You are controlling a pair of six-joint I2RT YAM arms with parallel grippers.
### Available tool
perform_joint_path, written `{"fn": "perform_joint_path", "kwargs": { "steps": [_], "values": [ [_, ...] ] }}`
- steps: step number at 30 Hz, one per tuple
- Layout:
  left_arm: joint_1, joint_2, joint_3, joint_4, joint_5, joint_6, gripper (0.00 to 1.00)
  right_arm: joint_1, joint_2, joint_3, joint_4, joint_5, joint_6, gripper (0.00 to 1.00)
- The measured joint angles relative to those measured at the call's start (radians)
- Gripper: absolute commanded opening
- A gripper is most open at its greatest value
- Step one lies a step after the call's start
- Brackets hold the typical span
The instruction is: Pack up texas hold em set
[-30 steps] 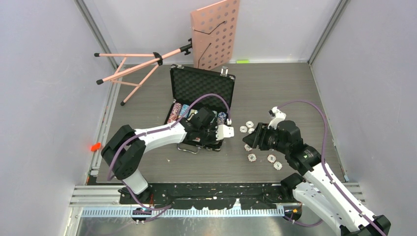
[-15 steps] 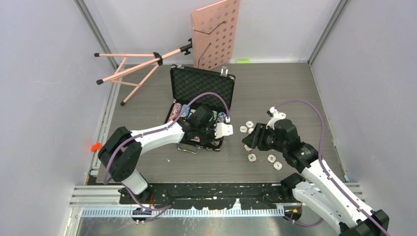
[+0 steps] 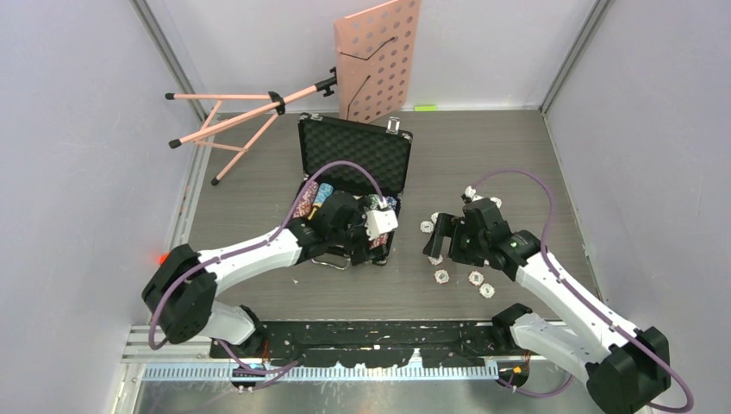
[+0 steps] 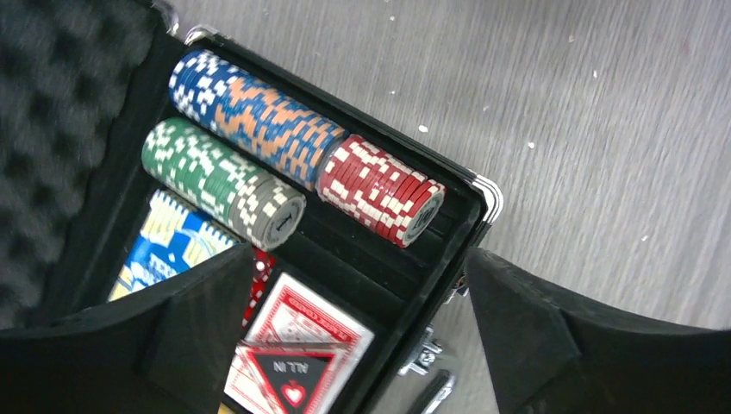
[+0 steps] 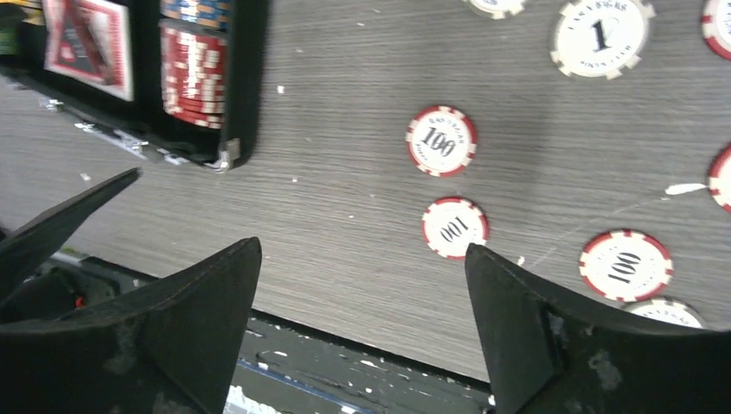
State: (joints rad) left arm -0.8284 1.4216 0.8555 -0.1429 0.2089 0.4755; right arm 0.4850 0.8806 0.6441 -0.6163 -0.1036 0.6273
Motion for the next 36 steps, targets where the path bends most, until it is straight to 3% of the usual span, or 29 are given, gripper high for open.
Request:
{"fn": "perform_joint_path", "kwargs": {
  "steps": [2,4,12,17,25,32,36],
  "values": [
    [0.000,-0.035,-0.027,0.027,-0.026,-0.057,1.00,0.000,0.040,0.016,-0.030,0.030,0.003,0.98],
    [-0.001,-0.070,-0.043,0.041,-0.090,-0.142,1.00,0.002,0.087,0.039,-0.059,0.068,0.004,0.88],
    [0.017,-0.232,-0.044,0.009,-0.370,-0.518,1.00,0.056,0.329,0.130,-0.102,0.222,0.004,0.79],
    [0.058,-0.328,-0.044,-0.020,-0.383,-0.674,1.00,0.063,0.425,0.144,-0.099,0.259,0.003,0.78],
    [0.077,-0.357,-0.065,-0.066,-0.353,-0.817,1.00,0.069,0.535,0.153,-0.050,0.255,0.003,0.72],
    [0.095,-0.394,-0.110,-0.079,-0.338,-0.866,1.00,0.084,0.625,0.168,-0.018,0.251,0.004,0.62],
    [0.098,-0.407,-0.125,-0.078,-0.338,-0.872,1.00,0.087,0.639,0.180,-0.016,0.245,0.003,0.49]
  ]
}}
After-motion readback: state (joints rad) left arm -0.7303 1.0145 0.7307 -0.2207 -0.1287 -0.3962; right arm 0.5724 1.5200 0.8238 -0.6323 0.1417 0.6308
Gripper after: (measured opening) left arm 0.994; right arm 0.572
